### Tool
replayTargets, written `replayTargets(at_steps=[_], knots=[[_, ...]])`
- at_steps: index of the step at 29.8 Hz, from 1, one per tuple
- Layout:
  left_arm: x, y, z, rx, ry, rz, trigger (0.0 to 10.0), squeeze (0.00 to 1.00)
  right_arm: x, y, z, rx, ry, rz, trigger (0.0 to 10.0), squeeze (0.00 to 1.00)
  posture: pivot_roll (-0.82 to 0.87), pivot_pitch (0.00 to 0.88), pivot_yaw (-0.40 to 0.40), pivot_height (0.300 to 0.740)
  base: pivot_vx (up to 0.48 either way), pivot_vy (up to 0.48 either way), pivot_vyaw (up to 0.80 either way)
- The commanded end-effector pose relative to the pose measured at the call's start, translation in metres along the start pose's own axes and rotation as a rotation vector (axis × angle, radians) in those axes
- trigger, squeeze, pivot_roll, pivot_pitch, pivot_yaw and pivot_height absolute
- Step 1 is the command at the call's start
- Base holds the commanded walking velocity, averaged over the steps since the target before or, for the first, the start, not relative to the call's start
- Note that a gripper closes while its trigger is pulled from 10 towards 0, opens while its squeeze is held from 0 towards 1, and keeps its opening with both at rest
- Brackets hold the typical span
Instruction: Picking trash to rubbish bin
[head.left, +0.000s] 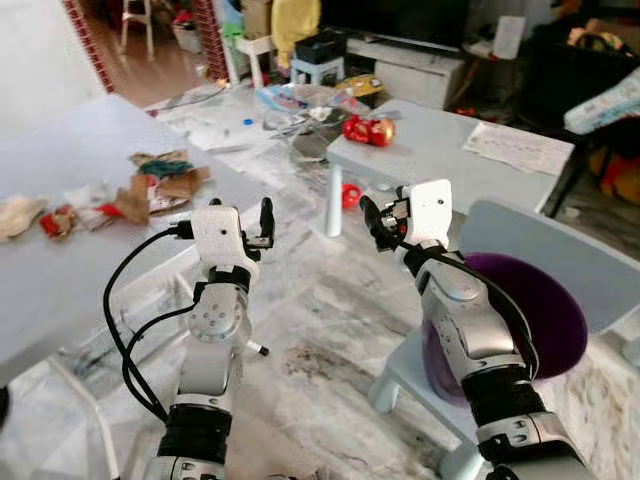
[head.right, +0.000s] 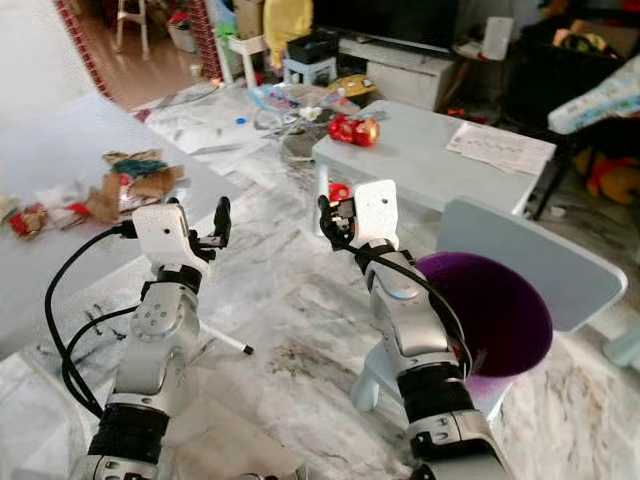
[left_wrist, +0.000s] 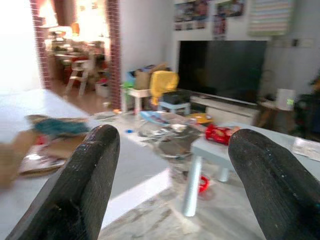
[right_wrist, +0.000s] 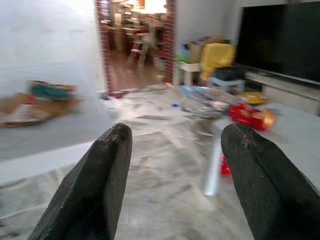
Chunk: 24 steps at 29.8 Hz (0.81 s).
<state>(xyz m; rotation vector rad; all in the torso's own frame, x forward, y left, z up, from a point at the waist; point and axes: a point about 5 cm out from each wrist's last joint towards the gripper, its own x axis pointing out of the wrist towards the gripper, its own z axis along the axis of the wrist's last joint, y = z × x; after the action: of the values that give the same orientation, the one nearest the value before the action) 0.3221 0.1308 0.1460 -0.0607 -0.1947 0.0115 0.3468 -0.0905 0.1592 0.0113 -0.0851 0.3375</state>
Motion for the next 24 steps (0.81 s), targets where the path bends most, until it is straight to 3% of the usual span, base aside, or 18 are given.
replayTargets(at_steps=[1, 17, 24], knots=[[0.000, 0.002, 0.004, 0.001, -0.008, 0.005, 10.0, 0.00, 0.002, -0.001, 0.004, -0.008, -0.015, -0.002, 10.0, 0.00, -0.07, 0.015, 0.045, 0.740, 0.000, 0.000, 0.80], [0.003, 0.005, 0.005, 0.032, 0.002, 0.046, 10.0, 0.00, 0.004, -0.006, 0.013, 0.007, -0.059, -0.015, 10.0, 0.00, -0.07, 0.011, 0.051, 0.740, 0.000, 0.000, 0.80], [0.001, 0.031, 0.006, 0.102, -0.004, 0.102, 10.0, 0.00, -0.001, -0.018, 0.028, -0.090, -0.160, -0.093, 10.0, 0.00, -0.05, 0.013, 0.046, 0.740, 0.000, 0.000, 0.79]])
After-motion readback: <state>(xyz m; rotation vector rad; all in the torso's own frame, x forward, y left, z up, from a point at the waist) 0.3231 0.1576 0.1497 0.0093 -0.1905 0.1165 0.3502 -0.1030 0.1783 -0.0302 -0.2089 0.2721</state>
